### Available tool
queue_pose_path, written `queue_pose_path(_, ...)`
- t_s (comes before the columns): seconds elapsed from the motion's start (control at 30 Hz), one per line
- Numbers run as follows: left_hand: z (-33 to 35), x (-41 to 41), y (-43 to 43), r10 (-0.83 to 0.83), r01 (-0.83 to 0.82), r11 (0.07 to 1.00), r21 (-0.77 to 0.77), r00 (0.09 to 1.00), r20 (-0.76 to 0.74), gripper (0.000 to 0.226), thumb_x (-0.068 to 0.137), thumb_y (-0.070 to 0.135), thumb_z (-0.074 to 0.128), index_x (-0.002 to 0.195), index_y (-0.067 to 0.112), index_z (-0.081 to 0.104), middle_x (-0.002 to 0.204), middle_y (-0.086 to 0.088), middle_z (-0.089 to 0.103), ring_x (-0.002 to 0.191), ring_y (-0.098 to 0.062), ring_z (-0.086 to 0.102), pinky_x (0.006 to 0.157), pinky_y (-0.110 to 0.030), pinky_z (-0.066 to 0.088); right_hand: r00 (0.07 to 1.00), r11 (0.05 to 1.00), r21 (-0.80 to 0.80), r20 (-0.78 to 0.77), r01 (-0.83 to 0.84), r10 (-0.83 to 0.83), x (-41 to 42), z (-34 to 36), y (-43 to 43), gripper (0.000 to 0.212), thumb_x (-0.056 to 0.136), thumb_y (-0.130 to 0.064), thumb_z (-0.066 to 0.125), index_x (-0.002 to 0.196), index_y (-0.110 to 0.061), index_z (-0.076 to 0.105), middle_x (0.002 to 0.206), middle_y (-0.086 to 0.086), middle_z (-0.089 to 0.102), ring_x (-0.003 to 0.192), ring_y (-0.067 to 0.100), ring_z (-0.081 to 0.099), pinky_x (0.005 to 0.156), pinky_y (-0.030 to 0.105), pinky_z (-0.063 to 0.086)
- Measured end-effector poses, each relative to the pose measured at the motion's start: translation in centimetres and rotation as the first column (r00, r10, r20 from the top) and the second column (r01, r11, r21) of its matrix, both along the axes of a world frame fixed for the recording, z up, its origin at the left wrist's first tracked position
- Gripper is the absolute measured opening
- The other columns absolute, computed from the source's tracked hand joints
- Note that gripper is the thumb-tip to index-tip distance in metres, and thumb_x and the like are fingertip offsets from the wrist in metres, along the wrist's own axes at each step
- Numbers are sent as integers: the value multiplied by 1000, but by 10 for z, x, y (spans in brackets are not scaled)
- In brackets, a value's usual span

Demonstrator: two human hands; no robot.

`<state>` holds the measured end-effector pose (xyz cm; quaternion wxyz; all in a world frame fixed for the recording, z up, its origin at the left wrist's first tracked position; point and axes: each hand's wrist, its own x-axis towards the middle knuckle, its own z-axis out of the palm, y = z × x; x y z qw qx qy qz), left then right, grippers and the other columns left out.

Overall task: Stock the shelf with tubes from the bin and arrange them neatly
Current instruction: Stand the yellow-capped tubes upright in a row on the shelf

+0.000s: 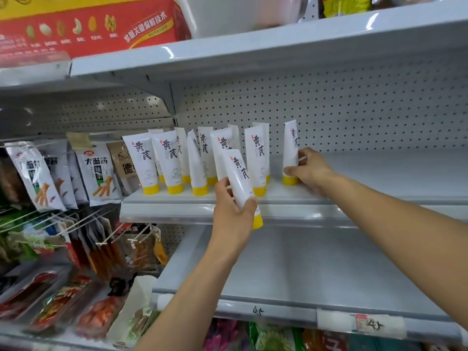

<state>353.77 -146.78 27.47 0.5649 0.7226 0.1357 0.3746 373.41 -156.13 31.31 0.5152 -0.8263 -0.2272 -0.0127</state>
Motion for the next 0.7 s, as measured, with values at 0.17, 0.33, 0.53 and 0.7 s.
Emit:
queue_pose_path(0.17,2,-1,3,-4,4,1000,-7,1000,-10,54,91,9,60,136,23,34,121,7,53,105,-9,58,89,-32,53,1000,999,-39,-20,10,-11,-1,0,-1,59,82,-18,74,132,-9,44,125,10,57,106,26,58,96,40,48)
queue_pose_path(0.33,3,-4,4,-23,23,999,-27,1000,-8,50,91,10,60,134,22,40,122,8,56,104,-8,59,87,-30,52,997,998,-4,14,70,-70,-22,6,-12,60,88,-20,66,140,-9,38,129,10,53,114,26,54,89,29,41)
queue_pose_path(0.53,7,-2,0,-72,74,997,-34,996,47,46,88,5,60,129,21,47,122,6,63,107,-10,63,88,-32,54,904,906,-112,92,-407,418,-91,10,-18,26,81,-5,67,107,-11,66,91,3,67,83,13,61,72,24,49)
queue_pose_path(0.7,9,2,-6,-117,121,992,-34,989,91,47,84,1,57,127,20,49,119,1,64,110,-16,63,83,-37,57,820,805,-164,-67,-571,568,-107,3,-21,49,65,-26,69,113,-15,62,107,16,68,82,12,57,64,25,44)
